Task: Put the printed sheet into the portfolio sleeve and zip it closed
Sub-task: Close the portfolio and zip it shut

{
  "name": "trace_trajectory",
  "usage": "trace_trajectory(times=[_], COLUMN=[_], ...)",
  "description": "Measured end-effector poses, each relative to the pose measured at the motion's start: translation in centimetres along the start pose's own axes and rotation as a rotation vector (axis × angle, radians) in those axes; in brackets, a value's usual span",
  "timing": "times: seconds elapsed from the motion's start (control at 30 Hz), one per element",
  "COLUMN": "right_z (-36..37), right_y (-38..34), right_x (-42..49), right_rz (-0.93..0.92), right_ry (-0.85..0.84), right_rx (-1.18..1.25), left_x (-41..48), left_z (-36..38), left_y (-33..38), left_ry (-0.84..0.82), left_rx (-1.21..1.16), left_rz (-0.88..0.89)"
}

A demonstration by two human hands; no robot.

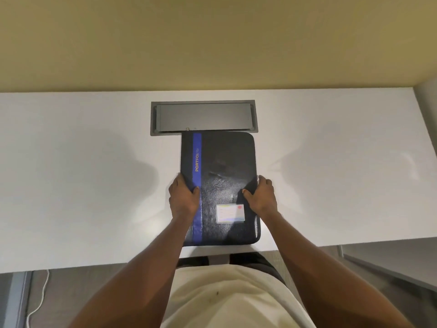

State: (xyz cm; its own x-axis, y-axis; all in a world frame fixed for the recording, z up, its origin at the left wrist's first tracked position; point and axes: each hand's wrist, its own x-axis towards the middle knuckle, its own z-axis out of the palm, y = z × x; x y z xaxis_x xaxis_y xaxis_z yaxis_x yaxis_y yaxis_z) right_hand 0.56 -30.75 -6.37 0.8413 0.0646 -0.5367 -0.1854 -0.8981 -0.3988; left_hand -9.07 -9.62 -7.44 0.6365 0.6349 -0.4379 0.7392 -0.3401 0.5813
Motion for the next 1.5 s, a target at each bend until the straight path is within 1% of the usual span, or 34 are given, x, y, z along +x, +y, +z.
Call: trace_trajectory(times=[0.07, 0.17, 0.23, 0.3, 0.5, 0.63, 0.9, 1.0, 1.17, 1.5], right_z=[0.5, 0.9, 0.9, 1.0, 2.5, 3.7, 4.8, 5.2, 5.7, 4.9], right_y=[0.3, 0.3, -0.1, -0.8, -5.3, -9.3, -14.5, -15.2, -15.3, -15.6], right_x=[0.1, 0.7, 1.2, 1.4, 2.0, 3.1, 5.5, 6.0, 6.1, 4.4], right_rz=[0.019, 0.099, 0.174, 0.219, 0.175, 0.163, 0.154, 0.172, 0.185, 0.113], right_ry=[-0.011, -0.012, -0.011, -0.008, 0.016, -0.018, -0.052, -0.071, -0.101, -0.137], right_rx=[0.073, 0.235, 0.380, 0.475, 0.564, 0.611, 0.619, 0.630, 0.634, 0.582], left_x=[0.2, 1.5, 2.6, 3.6, 6.3, 9.0, 14.5, 15.8, 16.3, 14.9], left_z=[0.2, 0.0, -0.5, -1.1, -4.7, -7.6, -11.2, -11.5, -11.5, -11.7], left_y=[0.1, 0.5, 0.6, 0.5, -0.5, -0.9, -2.0, -2.3, -2.8, -2.6], left_ry=[0.021, 0.044, 0.026, 0.002, 0.064, 0.105, 0.049, 0.017, 0.008, -0.051], left_rx=[-0.011, -0.097, -0.133, -0.158, -0.194, -0.200, -0.204, -0.212, -0.190, -0.108], left_rz=[-0.019, -0.095, -0.159, -0.192, -0.206, -0.214, -0.217, -0.226, -0.236, -0.204])
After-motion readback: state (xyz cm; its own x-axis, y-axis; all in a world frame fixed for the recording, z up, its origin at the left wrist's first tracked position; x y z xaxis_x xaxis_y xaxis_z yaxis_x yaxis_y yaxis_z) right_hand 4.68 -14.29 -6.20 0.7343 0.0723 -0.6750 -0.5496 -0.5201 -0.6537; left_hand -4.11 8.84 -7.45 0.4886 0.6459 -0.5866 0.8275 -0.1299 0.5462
